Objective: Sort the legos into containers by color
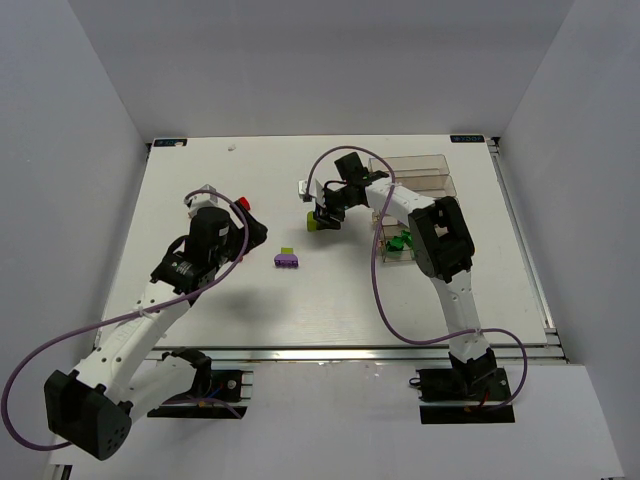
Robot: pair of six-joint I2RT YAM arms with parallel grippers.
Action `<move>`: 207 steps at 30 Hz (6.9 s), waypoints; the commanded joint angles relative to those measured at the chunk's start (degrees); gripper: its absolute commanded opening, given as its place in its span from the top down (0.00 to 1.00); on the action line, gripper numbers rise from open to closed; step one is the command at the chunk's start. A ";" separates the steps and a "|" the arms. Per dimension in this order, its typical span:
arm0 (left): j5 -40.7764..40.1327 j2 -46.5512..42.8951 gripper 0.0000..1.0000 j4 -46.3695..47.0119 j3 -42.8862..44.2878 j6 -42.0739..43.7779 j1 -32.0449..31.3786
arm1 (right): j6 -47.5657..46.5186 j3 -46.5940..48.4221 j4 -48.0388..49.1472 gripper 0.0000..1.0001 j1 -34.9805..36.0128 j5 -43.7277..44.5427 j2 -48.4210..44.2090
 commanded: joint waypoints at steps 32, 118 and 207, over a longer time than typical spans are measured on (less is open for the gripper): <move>33.98 17.77 0.15 35.64 -4.09 -5.55 -0.08 | 16.53 -25.37 -1.21 1.00 -1.43 -21.16 -35.78; 42.68 38.40 1.00 35.91 14.79 -3.44 -6.40 | 47.92 -12.18 11.10 0.10 -30.17 16.12 -20.13; 9.81 45.27 0.26 -2.76 23.68 21.52 -2.27 | 25.76 -37.06 1.25 0.38 -4.94 -2.79 -50.90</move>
